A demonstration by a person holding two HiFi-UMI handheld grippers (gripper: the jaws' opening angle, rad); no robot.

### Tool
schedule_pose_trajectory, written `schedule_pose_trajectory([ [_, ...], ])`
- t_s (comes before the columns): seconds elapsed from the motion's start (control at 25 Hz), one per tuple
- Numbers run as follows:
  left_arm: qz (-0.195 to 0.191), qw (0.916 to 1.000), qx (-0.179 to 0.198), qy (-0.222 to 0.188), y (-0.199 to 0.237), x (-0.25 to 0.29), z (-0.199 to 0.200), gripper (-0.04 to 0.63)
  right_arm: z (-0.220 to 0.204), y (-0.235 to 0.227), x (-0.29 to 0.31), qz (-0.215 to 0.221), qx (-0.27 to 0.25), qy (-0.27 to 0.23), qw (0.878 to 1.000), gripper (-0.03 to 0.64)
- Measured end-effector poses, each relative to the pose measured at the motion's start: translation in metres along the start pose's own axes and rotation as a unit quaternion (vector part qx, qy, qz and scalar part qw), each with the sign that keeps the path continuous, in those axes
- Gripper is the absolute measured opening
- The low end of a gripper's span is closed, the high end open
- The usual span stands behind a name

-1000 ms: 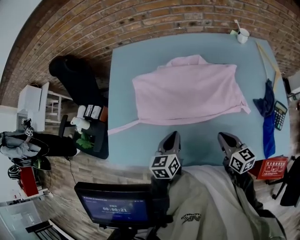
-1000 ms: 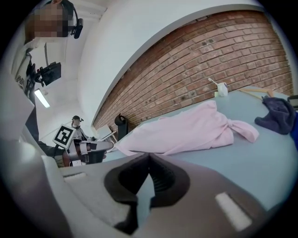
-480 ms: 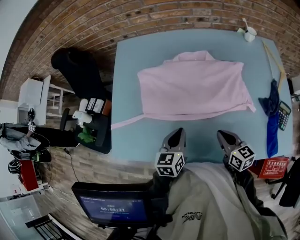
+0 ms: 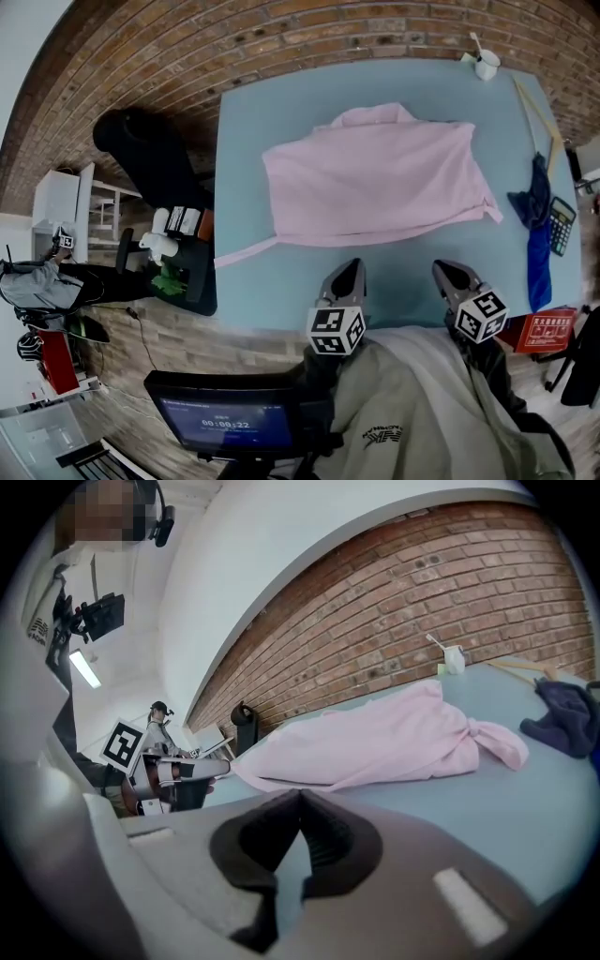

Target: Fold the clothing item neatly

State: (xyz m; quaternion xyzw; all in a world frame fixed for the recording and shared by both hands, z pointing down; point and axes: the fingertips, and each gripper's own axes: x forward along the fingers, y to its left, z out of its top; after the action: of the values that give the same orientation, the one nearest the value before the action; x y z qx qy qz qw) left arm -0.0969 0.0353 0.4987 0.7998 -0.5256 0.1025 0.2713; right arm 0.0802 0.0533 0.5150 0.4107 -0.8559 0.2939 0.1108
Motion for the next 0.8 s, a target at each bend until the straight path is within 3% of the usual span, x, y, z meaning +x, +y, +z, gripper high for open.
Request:
schedule_pose_trajectory([
  [0.8,0.033,0.9994,-0.006,0.002,-0.011,0.005,-0.013,0.008,0.0,-0.012,-0.001,0.035,-0.023,0.016,0.999,0.002],
])
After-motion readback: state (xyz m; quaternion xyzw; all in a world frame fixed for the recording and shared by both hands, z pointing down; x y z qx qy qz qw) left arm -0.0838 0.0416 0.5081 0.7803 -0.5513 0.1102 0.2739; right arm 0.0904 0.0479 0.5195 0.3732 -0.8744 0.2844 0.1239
